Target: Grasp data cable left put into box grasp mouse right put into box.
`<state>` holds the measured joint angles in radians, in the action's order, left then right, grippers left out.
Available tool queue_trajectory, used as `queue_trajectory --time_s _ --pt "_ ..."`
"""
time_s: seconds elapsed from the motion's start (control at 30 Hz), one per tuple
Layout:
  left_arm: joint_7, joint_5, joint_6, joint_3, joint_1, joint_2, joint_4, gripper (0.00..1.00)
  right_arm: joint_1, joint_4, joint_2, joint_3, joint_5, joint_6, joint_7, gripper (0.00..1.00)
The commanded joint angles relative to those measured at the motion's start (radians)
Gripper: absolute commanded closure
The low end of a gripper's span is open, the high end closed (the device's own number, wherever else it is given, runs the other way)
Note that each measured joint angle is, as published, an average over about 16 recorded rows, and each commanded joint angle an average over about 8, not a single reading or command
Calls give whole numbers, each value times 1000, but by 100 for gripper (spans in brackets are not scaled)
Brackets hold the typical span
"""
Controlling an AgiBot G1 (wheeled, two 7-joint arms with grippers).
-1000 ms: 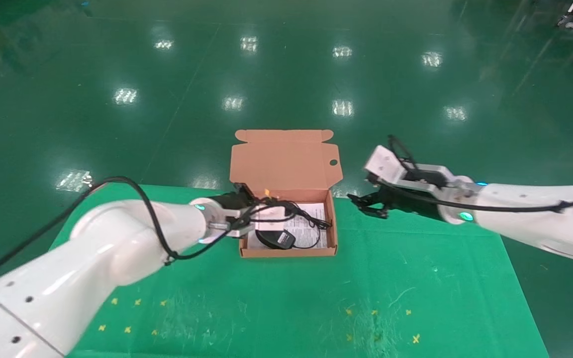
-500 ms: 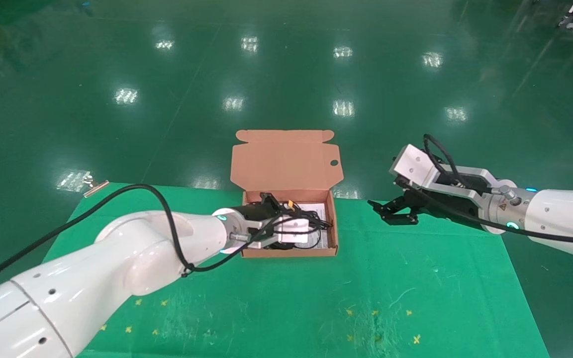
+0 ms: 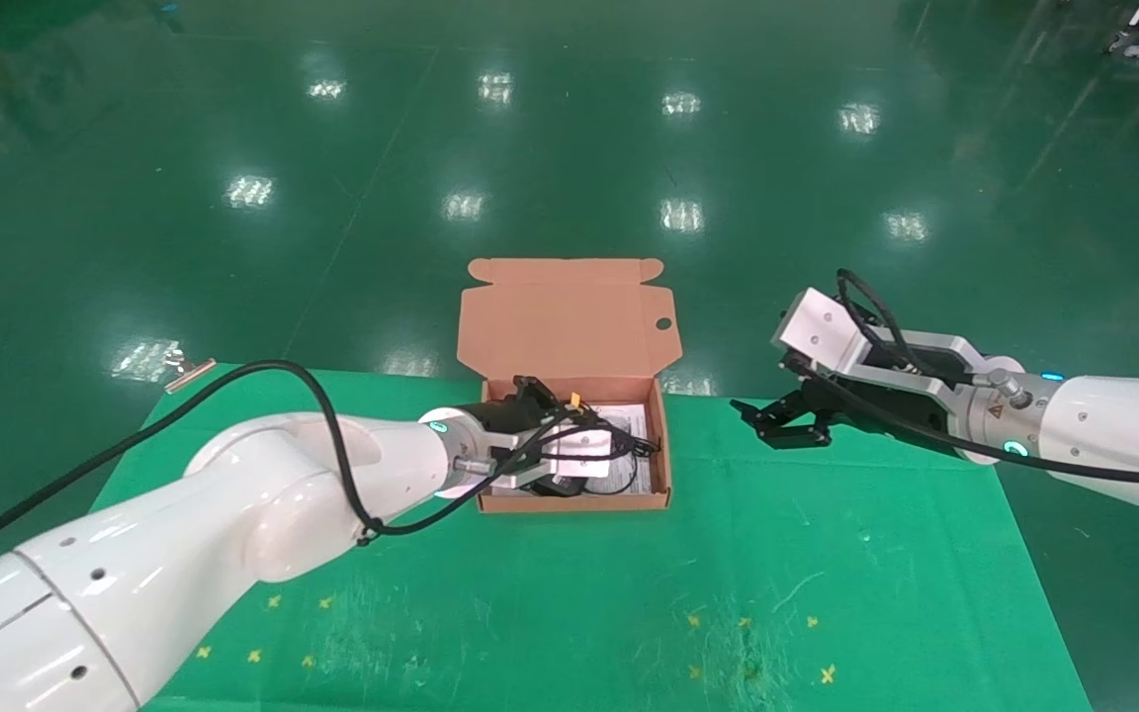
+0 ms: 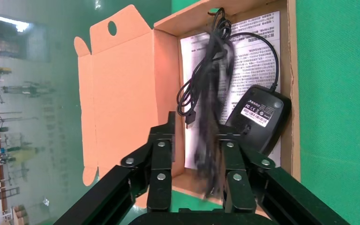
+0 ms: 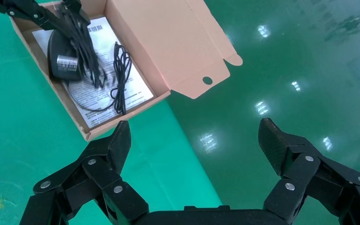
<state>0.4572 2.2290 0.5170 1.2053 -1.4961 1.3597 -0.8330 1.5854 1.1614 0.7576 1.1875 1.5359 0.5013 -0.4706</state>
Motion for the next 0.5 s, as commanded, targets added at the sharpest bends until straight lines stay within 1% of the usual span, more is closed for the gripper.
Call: queue_trajectory --time_s 0.03,0.23,0.33,0.5 --pt "-1 1 4 -1 5 -4 -6 0 -2 -2 1 -1 -4 2 2 0" --pt "17 -20 -18 -25 -38 -38 -39 0 52 -10 24 -21 25 -32 20 0" --pt "20 -19 -31 -36 -58 -46 -44 0 90 -19 38 -22 50 -24 34 0" --pt "19 -28 -30 -39 -67 -51 -43 0 149 -35 54 -7 89 27 49 0"
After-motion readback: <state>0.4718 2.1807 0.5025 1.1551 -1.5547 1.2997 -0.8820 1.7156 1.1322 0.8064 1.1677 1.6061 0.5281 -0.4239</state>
